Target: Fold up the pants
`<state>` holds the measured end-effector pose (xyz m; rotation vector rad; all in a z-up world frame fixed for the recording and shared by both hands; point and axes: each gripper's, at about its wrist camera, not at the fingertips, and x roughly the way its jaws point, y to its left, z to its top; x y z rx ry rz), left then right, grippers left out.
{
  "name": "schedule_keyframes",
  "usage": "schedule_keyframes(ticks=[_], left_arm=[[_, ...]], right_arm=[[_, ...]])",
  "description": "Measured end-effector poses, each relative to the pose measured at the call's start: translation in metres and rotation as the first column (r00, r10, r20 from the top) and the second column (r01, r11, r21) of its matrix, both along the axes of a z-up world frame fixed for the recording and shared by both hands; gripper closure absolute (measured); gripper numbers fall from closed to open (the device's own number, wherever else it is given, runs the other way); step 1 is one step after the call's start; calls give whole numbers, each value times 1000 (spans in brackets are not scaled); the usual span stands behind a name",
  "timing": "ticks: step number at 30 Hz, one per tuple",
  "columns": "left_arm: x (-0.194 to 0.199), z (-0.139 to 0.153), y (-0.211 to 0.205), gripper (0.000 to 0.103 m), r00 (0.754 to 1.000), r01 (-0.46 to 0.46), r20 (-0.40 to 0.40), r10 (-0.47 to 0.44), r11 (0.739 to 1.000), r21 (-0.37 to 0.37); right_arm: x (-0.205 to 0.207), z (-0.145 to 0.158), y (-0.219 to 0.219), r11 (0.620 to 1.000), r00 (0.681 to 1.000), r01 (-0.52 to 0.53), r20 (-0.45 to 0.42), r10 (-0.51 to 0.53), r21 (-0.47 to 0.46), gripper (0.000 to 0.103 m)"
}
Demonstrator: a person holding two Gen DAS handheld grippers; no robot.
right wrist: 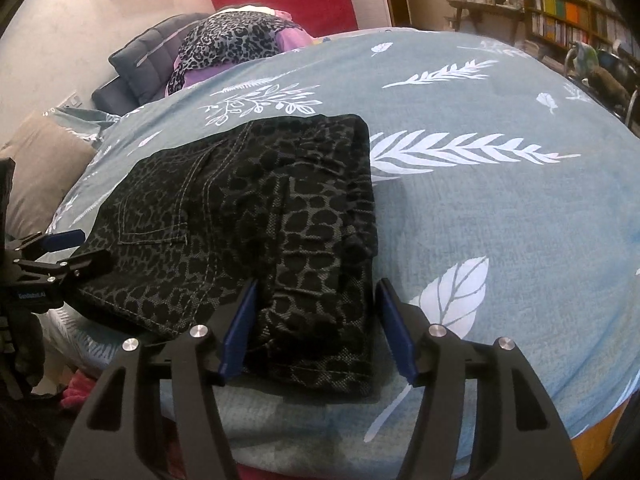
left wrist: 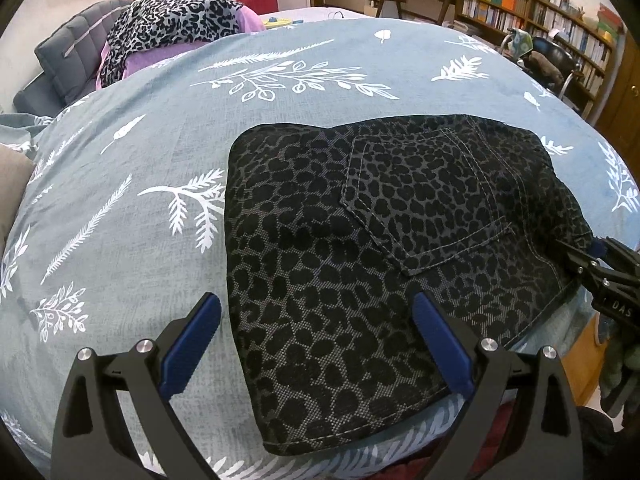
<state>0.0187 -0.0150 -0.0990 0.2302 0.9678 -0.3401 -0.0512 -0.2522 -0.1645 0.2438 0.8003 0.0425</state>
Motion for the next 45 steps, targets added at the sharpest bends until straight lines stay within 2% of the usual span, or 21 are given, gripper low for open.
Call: schedule_keyframes(ticks=[18,28,32,34,40,45], left_arm=[[6,3,7,7,1000,-24,-18,24,1000,-14],[26,17,49,7,988,-142,-87,130,979,-144],[32,19,63,7,981,-175,-121,154,966,-188],[36,18,65,7,978,-182,-142,155,962,-205],[53,8,75,7,962,-214,-224,156,940,-265],[66,-2,82,7,944,-244,-297,148,915,-320]], right_arm=[[2,0,-3,1000,1000,5,-12,-5,3,37],[0,14,-12,999,1000,8,-7,-8,37,35],[-1,21,-23,995,1000,25,0,-25,100,34],[1,23,-32,989,999,47,-5,-46,137,29],[15,24,-57,960,996,90,-23,-87,265,28],[31,21,-60,956,996,83,-40,-74,282,26]])
